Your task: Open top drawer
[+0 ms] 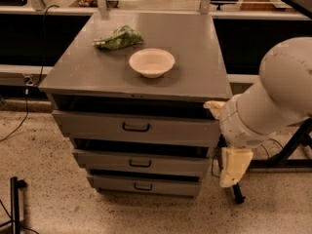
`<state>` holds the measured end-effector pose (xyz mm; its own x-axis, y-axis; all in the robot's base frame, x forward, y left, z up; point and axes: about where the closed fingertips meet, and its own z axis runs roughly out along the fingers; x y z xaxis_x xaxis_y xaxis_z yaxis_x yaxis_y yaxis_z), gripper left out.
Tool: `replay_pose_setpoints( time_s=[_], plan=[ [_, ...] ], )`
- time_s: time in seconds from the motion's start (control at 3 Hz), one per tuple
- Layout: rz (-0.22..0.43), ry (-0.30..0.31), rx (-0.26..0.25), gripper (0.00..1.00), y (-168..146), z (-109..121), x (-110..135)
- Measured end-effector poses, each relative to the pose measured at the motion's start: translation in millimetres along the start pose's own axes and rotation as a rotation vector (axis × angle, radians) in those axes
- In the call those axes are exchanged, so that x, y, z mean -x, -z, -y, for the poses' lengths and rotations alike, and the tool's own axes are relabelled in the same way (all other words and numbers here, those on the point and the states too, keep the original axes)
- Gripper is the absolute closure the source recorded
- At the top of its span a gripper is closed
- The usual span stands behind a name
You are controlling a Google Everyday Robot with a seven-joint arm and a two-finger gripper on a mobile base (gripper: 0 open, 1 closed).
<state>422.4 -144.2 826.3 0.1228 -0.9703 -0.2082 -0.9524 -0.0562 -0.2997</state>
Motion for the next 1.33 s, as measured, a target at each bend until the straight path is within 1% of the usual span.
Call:
replay_pose_setpoints(
  time_s=[0.33, 0.67, 1.0, 1.33],
  plan=[
    [0.059, 0.050, -0.024, 0.00, -35, 4, 34],
    [0.112, 0.068, -0.032, 0.00, -67, 10, 58],
    [0.146, 0.069, -0.017, 0.00, -93, 11, 68],
    [0.189, 0.055, 0.003, 0.00, -130, 19, 74]
  ],
)
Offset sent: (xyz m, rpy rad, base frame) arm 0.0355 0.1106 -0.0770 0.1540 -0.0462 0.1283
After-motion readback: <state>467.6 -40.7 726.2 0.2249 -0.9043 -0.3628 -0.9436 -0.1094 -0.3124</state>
